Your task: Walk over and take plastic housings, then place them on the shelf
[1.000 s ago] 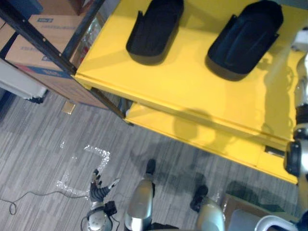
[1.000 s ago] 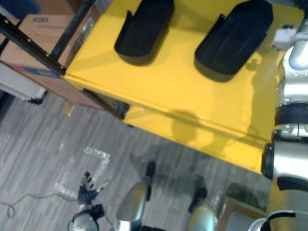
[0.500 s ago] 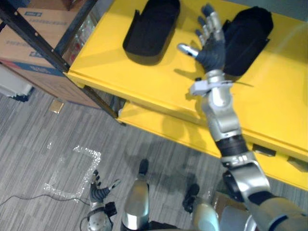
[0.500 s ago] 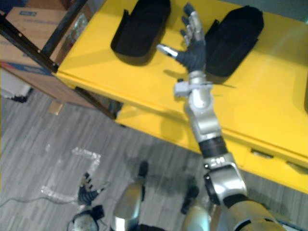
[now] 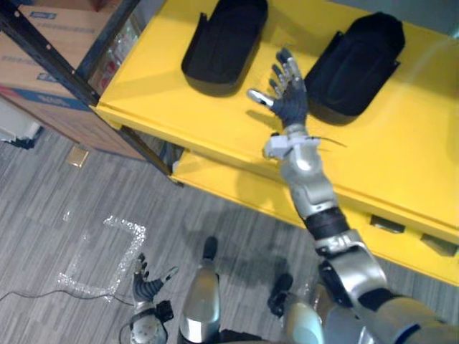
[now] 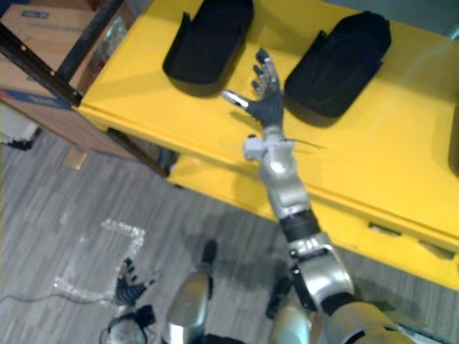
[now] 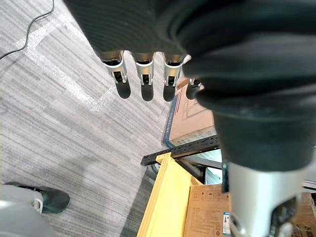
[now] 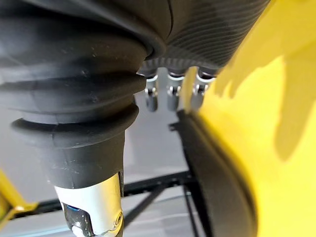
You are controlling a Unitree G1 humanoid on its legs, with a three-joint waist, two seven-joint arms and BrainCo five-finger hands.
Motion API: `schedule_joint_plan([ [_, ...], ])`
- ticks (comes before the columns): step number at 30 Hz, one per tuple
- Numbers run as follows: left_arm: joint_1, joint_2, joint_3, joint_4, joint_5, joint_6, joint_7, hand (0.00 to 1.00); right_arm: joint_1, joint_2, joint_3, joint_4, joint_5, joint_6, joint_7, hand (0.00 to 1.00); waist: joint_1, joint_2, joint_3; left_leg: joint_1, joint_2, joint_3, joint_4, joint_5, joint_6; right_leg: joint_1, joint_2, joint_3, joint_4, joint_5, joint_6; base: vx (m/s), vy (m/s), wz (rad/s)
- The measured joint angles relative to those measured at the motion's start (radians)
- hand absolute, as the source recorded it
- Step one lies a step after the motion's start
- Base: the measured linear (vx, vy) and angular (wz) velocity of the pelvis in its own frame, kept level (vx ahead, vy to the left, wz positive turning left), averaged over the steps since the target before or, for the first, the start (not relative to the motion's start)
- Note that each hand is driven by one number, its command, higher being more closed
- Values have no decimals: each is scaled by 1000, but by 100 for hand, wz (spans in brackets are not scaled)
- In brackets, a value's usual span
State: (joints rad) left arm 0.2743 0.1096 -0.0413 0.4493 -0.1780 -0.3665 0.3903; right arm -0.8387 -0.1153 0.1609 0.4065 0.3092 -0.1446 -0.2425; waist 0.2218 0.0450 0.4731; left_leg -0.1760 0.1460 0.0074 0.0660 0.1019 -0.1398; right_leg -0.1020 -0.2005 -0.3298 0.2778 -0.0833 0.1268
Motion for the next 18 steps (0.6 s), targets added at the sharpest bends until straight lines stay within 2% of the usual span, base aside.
schedule_joint_plan([
  [8, 0, 0, 0, 0, 1, 0, 11, 0, 20, 8, -2, -4, 0, 26, -70, 0, -13, -3, 1, 0, 0, 0, -2, 0, 0, 0, 2, 0, -2, 1, 0, 0, 0, 0],
  [12, 0, -1, 1, 0, 2, 0, 22, 0, 59, 18, -3, -34, -1, 33, -108, 0, -15, -19, -3, 1, 1, 0, -4, 0, 0, 2, 8, 0, -6, 1, -1, 0, 0, 0],
  [18, -1, -1, 1, 0, 30, 0, 29, 0, 81, 30, -3, -55, -8, 33, -142, 0, -17, -29, 0, 3, 3, 2, -4, 1, -1, 4, 10, 2, -8, 3, -3, 0, 0, 0],
])
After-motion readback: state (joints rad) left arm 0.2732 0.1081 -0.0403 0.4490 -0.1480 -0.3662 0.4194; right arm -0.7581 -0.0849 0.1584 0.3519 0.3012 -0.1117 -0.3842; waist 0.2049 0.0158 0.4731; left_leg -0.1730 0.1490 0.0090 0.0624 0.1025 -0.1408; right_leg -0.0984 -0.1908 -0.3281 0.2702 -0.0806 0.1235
